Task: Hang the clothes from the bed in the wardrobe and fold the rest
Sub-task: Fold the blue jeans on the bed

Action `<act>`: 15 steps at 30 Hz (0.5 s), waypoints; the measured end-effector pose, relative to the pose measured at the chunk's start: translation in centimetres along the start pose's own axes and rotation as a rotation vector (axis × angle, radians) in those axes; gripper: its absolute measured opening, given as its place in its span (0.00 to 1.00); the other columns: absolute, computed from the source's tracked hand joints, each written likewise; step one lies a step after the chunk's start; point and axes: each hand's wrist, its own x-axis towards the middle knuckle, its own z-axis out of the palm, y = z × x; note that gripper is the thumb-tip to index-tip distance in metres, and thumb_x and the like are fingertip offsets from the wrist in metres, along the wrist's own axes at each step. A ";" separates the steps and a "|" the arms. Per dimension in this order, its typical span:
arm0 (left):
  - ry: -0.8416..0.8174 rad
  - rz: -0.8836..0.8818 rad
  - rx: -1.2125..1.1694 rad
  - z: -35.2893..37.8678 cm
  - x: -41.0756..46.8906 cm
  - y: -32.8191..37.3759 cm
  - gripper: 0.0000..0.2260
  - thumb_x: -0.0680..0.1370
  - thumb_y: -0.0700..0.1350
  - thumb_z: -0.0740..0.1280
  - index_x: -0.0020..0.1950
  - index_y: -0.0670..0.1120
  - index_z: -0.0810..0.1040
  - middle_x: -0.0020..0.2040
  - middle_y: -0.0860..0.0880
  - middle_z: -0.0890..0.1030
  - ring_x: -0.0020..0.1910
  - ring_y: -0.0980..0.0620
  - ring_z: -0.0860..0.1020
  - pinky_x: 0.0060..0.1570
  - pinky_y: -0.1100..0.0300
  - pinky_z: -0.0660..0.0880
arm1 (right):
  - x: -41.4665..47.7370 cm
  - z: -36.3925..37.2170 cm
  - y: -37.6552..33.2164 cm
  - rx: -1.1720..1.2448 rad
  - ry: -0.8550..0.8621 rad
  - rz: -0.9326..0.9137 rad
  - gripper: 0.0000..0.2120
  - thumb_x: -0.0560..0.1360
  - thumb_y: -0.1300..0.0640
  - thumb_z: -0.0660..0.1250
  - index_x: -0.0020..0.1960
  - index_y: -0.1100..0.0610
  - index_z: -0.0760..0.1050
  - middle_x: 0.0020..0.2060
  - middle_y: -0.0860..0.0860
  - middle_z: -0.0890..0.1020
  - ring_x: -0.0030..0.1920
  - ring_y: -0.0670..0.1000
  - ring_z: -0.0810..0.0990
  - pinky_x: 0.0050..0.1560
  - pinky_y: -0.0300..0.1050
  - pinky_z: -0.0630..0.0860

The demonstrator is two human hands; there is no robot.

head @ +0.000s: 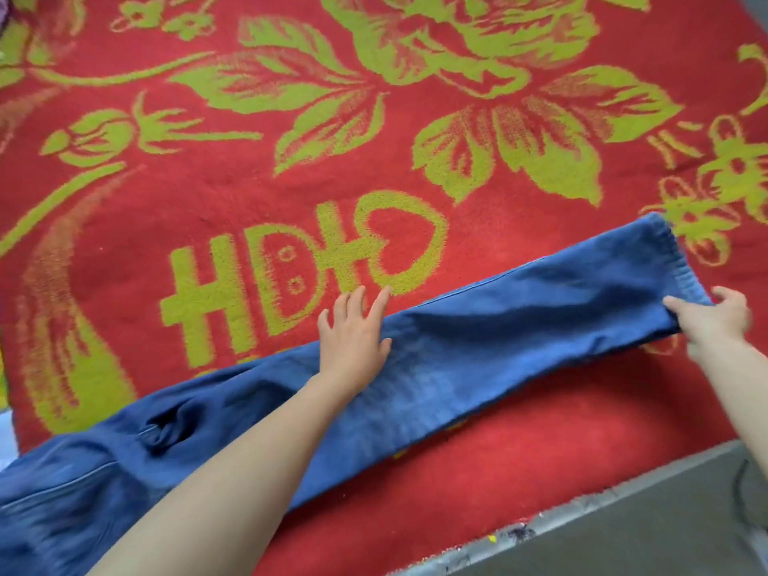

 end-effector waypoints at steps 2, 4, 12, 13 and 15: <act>-0.070 -0.047 0.048 0.2 -1.1 -1.7 0.32 0.78 0.54 0.60 0.77 0.55 0.45 0.77 0.46 0.51 0.75 0.46 0.50 0.69 0.47 0.54 | -1.3 0.4 1.1 -0.377 0.076 -0.061 0.31 0.71 0.56 0.71 0.70 0.61 0.62 0.67 0.67 0.64 0.68 0.66 0.62 0.66 0.58 0.62; -0.070 -0.099 0.098 0.3 -3.3 -4.8 0.30 0.79 0.53 0.59 0.77 0.54 0.47 0.77 0.46 0.51 0.75 0.47 0.50 0.70 0.47 0.54 | -5.0 2.7 0.7 -0.489 0.009 -0.259 0.30 0.73 0.57 0.69 0.71 0.61 0.61 0.68 0.69 0.61 0.69 0.67 0.59 0.66 0.60 0.61; -0.072 -0.460 0.105 -1.5 -12.4 -21.7 0.20 0.78 0.53 0.61 0.70 0.50 0.69 0.71 0.48 0.66 0.71 0.48 0.61 0.67 0.48 0.58 | -26.5 16.7 1.1 -0.774 -0.651 -1.202 0.25 0.78 0.51 0.59 0.73 0.53 0.61 0.73 0.54 0.60 0.74 0.51 0.54 0.67 0.48 0.58; -0.141 -0.483 0.130 -1.6 -13.5 -23.6 0.21 0.78 0.55 0.60 0.71 0.52 0.67 0.72 0.49 0.65 0.72 0.50 0.59 0.67 0.48 0.58 | -29.1 18.0 1.4 -0.800 -0.736 -1.285 0.24 0.78 0.50 0.59 0.73 0.53 0.61 0.72 0.52 0.61 0.74 0.50 0.54 0.68 0.48 0.56; -0.299 -0.500 0.162 -1.4 -15.0 -26.4 0.25 0.78 0.61 0.57 0.73 0.56 0.61 0.75 0.51 0.60 0.73 0.51 0.56 0.69 0.47 0.57 | -32.9 19.8 2.0 -0.848 -0.847 -1.378 0.25 0.78 0.47 0.58 0.73 0.52 0.60 0.71 0.50 0.63 0.73 0.50 0.55 0.70 0.51 0.52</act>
